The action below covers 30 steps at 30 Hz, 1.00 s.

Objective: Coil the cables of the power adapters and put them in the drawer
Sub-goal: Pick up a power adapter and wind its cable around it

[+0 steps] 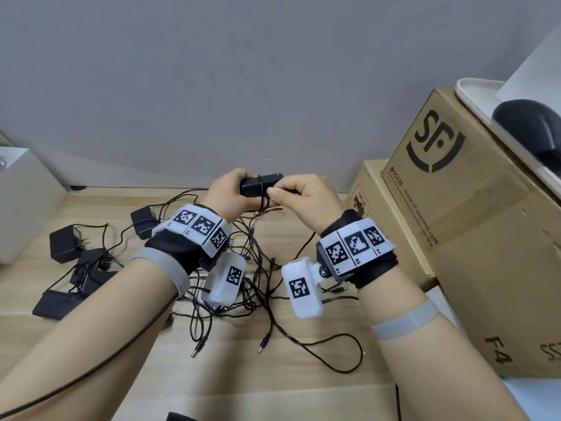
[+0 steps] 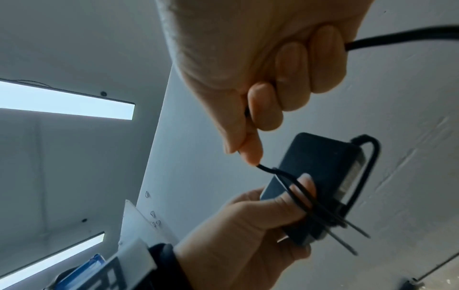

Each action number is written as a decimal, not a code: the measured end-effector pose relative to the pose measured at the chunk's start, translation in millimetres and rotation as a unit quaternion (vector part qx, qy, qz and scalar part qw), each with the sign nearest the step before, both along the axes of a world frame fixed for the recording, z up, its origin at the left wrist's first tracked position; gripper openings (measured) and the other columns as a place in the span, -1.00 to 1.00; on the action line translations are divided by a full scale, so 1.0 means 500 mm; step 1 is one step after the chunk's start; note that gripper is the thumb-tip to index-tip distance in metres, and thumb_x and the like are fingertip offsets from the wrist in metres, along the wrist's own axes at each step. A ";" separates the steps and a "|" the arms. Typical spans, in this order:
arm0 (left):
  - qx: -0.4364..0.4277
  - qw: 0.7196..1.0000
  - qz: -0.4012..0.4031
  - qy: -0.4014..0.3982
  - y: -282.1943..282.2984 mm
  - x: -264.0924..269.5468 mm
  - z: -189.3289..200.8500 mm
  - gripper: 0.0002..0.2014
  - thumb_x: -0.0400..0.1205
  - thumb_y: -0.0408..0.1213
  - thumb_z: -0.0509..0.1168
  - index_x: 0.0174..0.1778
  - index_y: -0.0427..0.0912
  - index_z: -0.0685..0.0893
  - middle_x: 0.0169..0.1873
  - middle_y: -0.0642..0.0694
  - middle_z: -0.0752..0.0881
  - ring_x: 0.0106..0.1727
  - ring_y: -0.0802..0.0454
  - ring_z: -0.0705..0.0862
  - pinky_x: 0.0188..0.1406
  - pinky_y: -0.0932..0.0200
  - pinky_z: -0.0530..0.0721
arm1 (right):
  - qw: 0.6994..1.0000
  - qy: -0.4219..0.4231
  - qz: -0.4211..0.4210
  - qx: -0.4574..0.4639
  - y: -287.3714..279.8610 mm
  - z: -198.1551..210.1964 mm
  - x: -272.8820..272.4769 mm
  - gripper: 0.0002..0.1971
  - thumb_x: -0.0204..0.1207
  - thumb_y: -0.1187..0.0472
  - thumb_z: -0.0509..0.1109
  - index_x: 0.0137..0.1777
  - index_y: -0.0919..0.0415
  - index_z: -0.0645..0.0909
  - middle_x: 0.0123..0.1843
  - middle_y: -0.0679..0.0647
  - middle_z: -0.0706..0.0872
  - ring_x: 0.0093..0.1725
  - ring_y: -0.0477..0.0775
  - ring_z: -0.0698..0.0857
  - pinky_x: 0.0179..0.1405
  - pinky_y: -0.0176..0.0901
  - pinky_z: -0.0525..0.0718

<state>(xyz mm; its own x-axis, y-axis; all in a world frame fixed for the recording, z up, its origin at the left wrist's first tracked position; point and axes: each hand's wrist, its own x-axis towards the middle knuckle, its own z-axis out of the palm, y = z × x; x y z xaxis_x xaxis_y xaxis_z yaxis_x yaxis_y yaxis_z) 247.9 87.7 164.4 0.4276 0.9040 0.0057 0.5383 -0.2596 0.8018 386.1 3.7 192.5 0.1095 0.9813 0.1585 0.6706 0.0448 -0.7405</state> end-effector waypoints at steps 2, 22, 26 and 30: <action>-0.017 1.000 -0.012 0.017 -0.003 -0.001 -0.004 -0.66 0.37 -0.23 0.55 -0.04 -0.13 0.58 -0.23 -0.03 0.64 -0.17 -0.01 0.60 -0.22 0.20 0.53 | 1.000 -0.008 0.008 0.003 0.003 0.000 0.000 -0.75 0.49 0.04 0.36 -0.39 0.03 0.69 -0.42 0.05 0.70 -0.29 0.08 0.65 -0.14 -0.02 0.60; -0.121 0.983 -0.140 0.010 -0.006 -0.025 -0.013 -0.67 0.35 -0.29 0.57 -0.03 -0.11 0.64 -0.21 -0.03 0.69 -0.20 0.10 0.64 -0.06 0.20 0.59 | 0.998 -0.068 -0.005 0.017 0.031 -0.017 0.003 -0.76 0.48 -0.03 0.32 -0.26 0.06 0.72 -0.30 0.04 0.75 -0.17 0.13 0.67 -0.08 0.04 0.65; -0.163 0.962 -0.218 -0.026 -0.009 -0.036 0.007 -0.71 0.38 -0.44 0.50 -0.06 -0.09 0.63 -0.28 0.05 0.71 -0.30 0.26 0.67 -0.21 0.43 0.60 | 0.999 -0.009 -0.031 -0.001 0.029 -0.033 0.019 -0.83 0.48 0.05 0.41 -0.34 -0.02 0.67 -0.36 -0.06 0.70 -0.23 0.01 0.65 -0.05 0.00 0.63; -0.225 0.937 -0.240 -0.118 -0.017 -0.051 0.004 -0.68 0.39 -0.55 0.46 -0.05 -0.13 0.62 -0.36 0.11 0.78 -0.30 0.27 0.72 -0.27 0.42 0.65 | 0.995 0.090 -0.034 -0.010 0.026 -0.047 0.017 -0.79 0.52 0.21 0.38 -0.33 -0.04 0.66 -0.34 -0.09 0.69 -0.20 -0.04 0.61 -0.01 -0.06 0.59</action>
